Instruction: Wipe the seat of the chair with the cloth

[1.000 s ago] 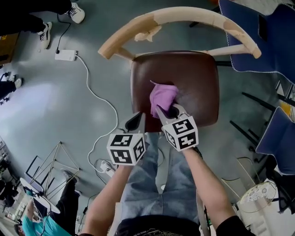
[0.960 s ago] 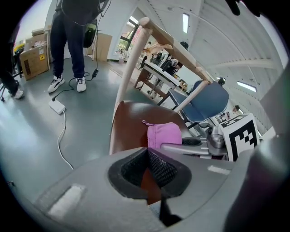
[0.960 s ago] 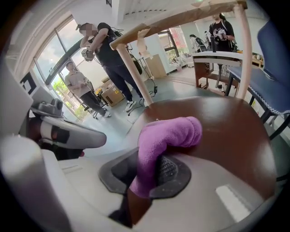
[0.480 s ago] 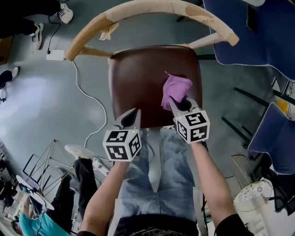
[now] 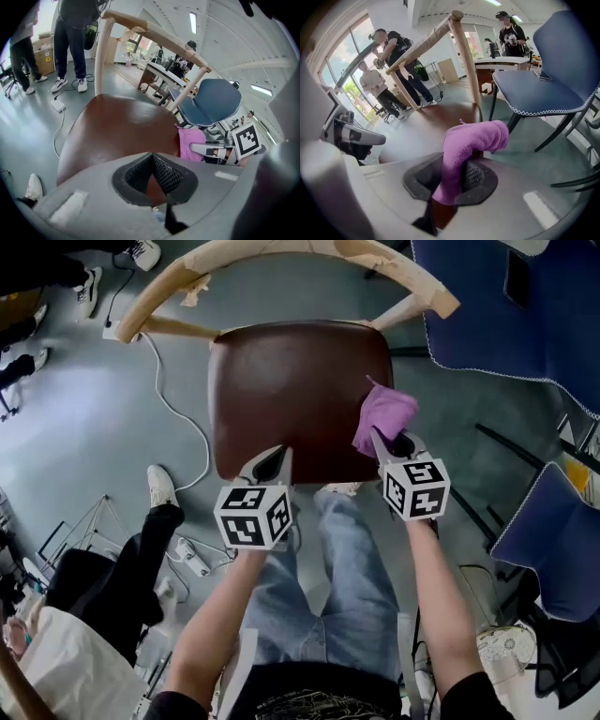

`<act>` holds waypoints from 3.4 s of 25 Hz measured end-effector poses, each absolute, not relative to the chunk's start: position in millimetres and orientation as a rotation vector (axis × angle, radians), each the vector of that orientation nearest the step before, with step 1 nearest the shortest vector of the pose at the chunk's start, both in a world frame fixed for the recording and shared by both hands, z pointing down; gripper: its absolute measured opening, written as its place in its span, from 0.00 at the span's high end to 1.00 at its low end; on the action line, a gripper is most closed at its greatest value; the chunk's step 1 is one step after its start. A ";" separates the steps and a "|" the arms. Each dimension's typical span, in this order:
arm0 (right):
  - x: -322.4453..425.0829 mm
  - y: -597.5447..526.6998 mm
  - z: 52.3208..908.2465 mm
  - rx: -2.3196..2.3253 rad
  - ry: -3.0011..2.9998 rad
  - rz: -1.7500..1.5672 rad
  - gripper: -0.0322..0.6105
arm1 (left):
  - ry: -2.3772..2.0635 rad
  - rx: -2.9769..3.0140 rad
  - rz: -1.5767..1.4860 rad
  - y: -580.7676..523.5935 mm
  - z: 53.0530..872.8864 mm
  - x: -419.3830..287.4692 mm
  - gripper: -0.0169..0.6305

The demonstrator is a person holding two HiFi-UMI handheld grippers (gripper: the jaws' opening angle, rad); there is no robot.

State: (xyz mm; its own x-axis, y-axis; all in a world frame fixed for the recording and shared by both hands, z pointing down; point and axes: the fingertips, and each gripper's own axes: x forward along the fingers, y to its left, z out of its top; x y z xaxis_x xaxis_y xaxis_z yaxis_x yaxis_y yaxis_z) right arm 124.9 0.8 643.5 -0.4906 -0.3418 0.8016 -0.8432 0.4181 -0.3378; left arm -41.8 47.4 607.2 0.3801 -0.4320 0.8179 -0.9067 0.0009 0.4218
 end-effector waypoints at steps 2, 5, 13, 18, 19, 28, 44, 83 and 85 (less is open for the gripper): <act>138.9 0.6 646.2 0.988 -2.017 0.993 0.85 | -1.235 1.594 0.571 48.2 609.0 -36.3 0.98; 144.4 1.1 646.8 0.944 -2.020 0.994 0.85 | -1.258 1.568 0.570 52.7 608.3 -32.4 0.98; 92.6 4.0 601.5 0.920 -2.141 1.001 0.85 | -1.289 1.553 0.562 67.1 588.5 -57.0 0.98; 8.4 30.3 580.9 0.871 -2.217 1.024 0.85 | -1.307 1.551 0.582 85.4 581.6 -112.5 0.98; -10.8 37.7 580.0 0.856 -2.228 1.037 0.85 | -1.312 1.546 0.586 89.7 582.4 -125.4 0.98; -173.8 96.6 603.0 0.693 -2.269 1.053 0.85 | -1.321 1.539 0.615 107.6 591.5 -220.3 0.98; -123.5 125.9 636.4 0.796 -2.112 1.123 0.85 | -1.204 1.618 0.553 108.9 600.8 -169.9 0.98; 72.4 76.8 471.9 0.874 -2.241 0.883 0.85 | -1.269 1.726 0.431 84.8 456.1 7.3 0.99; 67.9 66.6 441.9 0.875 -2.291 0.834 0.85 | -1.301 1.735 0.403 81.1 432.1 6.8 0.99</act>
State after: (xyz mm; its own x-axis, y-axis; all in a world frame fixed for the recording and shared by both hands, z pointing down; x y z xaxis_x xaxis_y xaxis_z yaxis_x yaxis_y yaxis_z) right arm 67.9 66.6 441.9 -0.6402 -0.3847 0.6649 -0.7221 0.5967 -0.3501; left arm 6.8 81.1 432.1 0.3929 -0.5919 0.7038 -0.8860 -0.0385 0.4621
